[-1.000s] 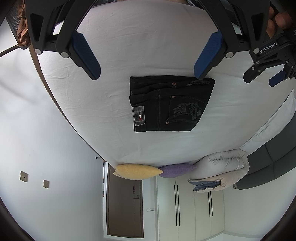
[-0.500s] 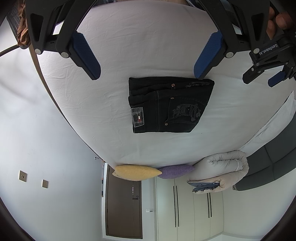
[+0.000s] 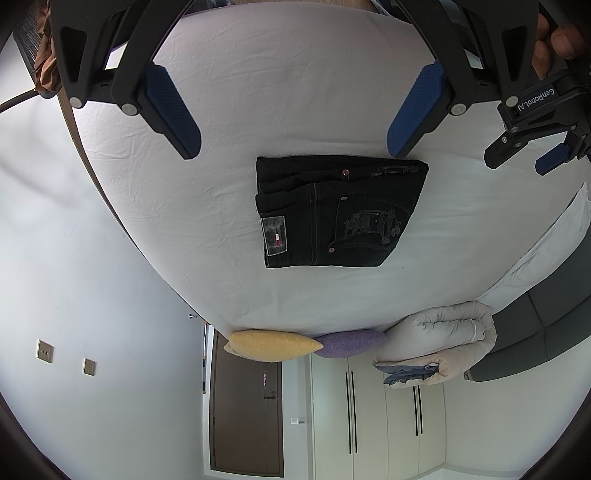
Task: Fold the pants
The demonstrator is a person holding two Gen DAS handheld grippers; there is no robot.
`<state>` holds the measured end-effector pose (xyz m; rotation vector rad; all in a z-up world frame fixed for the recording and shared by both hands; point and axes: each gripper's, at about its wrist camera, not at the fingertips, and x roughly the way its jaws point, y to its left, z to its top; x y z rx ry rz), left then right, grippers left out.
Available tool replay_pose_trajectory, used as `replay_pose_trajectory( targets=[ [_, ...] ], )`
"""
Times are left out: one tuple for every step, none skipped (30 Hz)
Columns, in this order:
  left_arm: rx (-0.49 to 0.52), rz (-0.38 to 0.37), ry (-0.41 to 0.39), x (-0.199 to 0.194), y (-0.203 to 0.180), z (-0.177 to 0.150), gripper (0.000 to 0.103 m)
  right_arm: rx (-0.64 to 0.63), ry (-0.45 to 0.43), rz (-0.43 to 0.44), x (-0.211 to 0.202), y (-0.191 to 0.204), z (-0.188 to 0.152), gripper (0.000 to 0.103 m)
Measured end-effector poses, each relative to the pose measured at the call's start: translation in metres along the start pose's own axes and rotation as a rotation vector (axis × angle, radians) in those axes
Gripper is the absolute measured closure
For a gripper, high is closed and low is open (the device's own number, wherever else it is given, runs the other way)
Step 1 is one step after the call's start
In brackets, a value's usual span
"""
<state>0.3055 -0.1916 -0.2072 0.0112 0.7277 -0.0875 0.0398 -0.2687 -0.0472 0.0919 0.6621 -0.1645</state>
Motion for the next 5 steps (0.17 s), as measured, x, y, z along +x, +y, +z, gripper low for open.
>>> replay_pose_trajectory(
  targets=[
    [0.000, -0.002, -0.002, -0.0003, 0.0000, 0.0001, 0.000, 0.000, 0.001, 0.001, 0.0005, 0.0001, -0.0012, 0.000],
    [0.000, -0.001, -0.004, -0.0006, 0.0006, -0.0006, 0.000, -0.001, 0.003, 0.001, 0.0012, 0.0002, -0.0025, 0.000],
    [0.001, 0.002, -0.007, -0.0010, 0.0012, -0.0013, 0.000, 0.000, 0.004, 0.002, 0.0016, 0.0000, -0.0035, 0.000],
    [0.002, 0.003, -0.008, -0.0011, 0.0017, -0.0020, 0.000, 0.000, 0.005, 0.003, 0.0017, -0.0002, -0.0043, 0.000],
    [0.001, 0.001, -0.008, -0.0008, 0.0021, -0.0026, 0.000, 0.000, 0.005, 0.002, 0.0019, -0.0002, -0.0043, 0.000]
  ],
)
